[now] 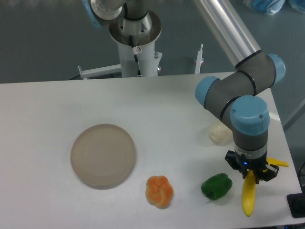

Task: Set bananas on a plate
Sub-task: 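Hold the yellow banana in the gripper above the table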

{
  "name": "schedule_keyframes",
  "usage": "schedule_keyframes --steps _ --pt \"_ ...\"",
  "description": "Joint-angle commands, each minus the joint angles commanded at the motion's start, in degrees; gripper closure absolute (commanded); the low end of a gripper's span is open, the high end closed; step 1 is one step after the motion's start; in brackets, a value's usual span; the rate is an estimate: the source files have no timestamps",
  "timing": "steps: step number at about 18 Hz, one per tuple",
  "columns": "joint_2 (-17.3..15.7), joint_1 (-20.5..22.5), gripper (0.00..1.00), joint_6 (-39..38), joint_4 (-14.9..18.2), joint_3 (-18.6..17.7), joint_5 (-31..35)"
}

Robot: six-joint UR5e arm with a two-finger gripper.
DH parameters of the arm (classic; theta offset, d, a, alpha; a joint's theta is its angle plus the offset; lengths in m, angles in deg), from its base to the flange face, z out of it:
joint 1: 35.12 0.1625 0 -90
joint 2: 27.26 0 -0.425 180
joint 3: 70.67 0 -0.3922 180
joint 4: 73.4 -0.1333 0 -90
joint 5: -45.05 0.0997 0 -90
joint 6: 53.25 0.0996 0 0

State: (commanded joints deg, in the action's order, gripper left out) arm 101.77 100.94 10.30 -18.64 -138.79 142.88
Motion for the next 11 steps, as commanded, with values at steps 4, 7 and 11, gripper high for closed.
schedule_keyframes --steps 4,7,11 --pt "-0.09 0.09 0.74 0.0 0.0 -0.26 -0.09" --pt "-0.26 0.09 0.74 0.0 0.0 -0.35 0.0" --pt "-0.44 0.0 0.74 -0.09 0.0 -0.53 -0.09"
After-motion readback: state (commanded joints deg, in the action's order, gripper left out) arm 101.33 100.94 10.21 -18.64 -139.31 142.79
